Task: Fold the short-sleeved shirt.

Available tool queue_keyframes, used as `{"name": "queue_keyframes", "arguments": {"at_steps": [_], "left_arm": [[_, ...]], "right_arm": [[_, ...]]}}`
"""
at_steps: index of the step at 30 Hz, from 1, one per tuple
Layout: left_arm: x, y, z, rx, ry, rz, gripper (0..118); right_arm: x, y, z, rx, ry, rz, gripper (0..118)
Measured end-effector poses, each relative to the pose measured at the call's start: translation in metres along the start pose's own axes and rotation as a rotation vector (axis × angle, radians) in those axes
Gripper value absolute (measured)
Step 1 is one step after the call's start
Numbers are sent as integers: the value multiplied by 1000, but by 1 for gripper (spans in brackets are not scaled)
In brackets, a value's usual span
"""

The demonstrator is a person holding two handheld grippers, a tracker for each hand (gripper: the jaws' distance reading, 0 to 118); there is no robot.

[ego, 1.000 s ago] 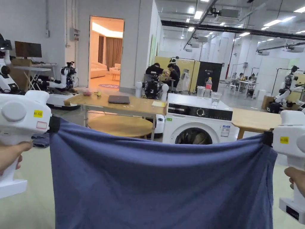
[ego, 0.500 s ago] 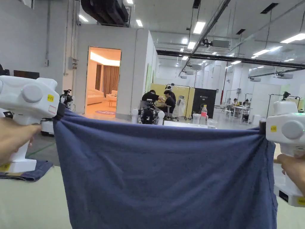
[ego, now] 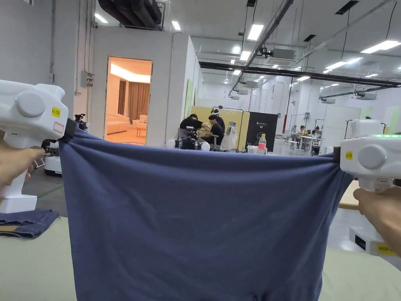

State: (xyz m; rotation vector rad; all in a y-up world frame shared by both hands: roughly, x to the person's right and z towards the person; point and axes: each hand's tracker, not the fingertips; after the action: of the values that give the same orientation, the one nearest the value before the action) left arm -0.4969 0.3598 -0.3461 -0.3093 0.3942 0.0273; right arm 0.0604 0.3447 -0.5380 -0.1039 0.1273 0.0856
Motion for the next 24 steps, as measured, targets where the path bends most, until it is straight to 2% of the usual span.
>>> {"name": "queue_keyframes", "arguments": {"at_steps": [7, 10, 14, 24], "left_arm": [[7, -78, 12, -59, -45, -12, 0], [6, -115, 32, -73, -66, -12, 0], [1, -161, 64, -78, -103, 26, 0], [-13, -275, 149, -124, -141, 90, 0]], "right_arm": [[9, -73, 35, -68, -14, 44, 1], [16, -100, 65, -87, -9, 61, 1], [28, -135, 110, -123, -6, 35, 1], [41, -218, 206, -218, 4, 78, 1]]}}
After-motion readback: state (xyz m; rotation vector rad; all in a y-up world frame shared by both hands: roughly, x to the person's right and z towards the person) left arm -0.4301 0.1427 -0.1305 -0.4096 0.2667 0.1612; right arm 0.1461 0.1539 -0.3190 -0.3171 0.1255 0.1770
